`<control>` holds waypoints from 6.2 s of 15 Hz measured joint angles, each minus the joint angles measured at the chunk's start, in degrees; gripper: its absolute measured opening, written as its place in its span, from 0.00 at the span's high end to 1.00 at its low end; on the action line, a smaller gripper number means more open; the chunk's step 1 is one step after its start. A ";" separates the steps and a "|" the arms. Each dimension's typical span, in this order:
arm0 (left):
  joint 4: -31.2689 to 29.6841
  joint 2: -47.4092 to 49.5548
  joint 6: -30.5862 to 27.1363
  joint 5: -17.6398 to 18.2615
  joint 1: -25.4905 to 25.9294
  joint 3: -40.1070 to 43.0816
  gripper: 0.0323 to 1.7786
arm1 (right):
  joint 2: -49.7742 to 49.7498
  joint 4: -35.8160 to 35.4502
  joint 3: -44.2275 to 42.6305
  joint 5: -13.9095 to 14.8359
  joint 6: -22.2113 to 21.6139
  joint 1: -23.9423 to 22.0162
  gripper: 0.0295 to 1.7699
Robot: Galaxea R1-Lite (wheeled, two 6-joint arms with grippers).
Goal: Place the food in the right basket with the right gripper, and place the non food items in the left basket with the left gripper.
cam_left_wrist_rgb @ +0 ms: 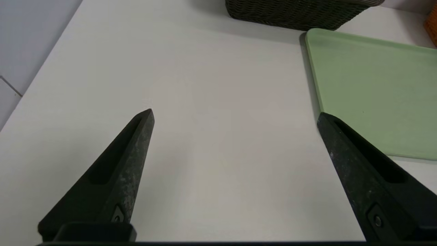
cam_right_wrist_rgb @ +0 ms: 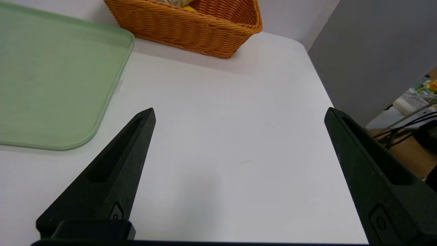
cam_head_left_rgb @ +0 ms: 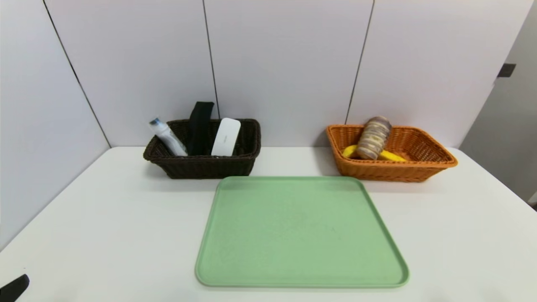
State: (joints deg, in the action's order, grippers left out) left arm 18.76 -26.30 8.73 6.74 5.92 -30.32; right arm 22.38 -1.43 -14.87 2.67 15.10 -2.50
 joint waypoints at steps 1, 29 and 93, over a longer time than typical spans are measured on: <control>0.28 1.22 -0.02 0.20 -0.04 0.94 0.05 | -0.67 0.09 0.05 -0.04 -0.01 -0.28 0.03; 4.80 18.75 -1.34 2.51 -5.24 1.02 0.05 | -17.07 20.77 -12.80 -1.30 -0.44 2.63 0.03; -18.76 26.30 -16.19 -5.03 -5.68 30.22 0.05 | -22.46 -0.69 14.87 -5.97 -0.55 2.52 0.03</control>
State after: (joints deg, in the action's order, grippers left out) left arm 0.00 0.00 -7.46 1.71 0.24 -0.10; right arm -0.07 -2.12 0.00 -3.30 14.56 0.02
